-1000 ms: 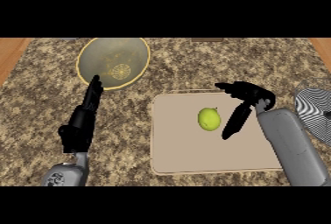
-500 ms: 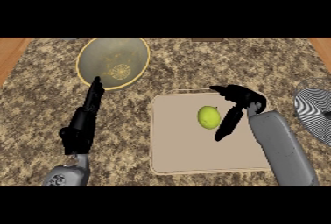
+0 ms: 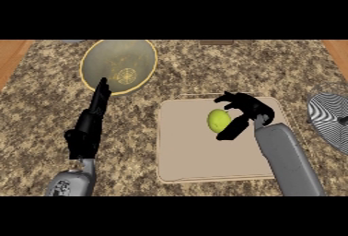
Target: Pick the pear from the tray and place it in the tiered basket
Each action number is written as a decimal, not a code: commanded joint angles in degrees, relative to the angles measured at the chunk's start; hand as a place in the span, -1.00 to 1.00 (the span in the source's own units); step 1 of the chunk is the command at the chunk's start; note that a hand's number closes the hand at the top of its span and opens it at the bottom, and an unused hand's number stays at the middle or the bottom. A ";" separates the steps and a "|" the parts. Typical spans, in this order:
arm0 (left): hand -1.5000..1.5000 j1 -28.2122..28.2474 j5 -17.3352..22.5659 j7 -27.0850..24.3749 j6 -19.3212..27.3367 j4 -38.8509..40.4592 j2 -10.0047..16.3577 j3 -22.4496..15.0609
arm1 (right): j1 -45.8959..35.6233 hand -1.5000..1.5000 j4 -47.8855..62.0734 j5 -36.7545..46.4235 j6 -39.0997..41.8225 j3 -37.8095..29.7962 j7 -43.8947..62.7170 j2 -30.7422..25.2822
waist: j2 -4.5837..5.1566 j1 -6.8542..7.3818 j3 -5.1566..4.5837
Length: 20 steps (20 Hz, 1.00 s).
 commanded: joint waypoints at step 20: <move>0.00 3.52 1.62 -0.59 -0.69 -1.62 2.19 3.84 | 24.91 1.00 -21.46 33.60 -15.51 16.03 -15.16 -28.79 | -0.65 -3.72 0.17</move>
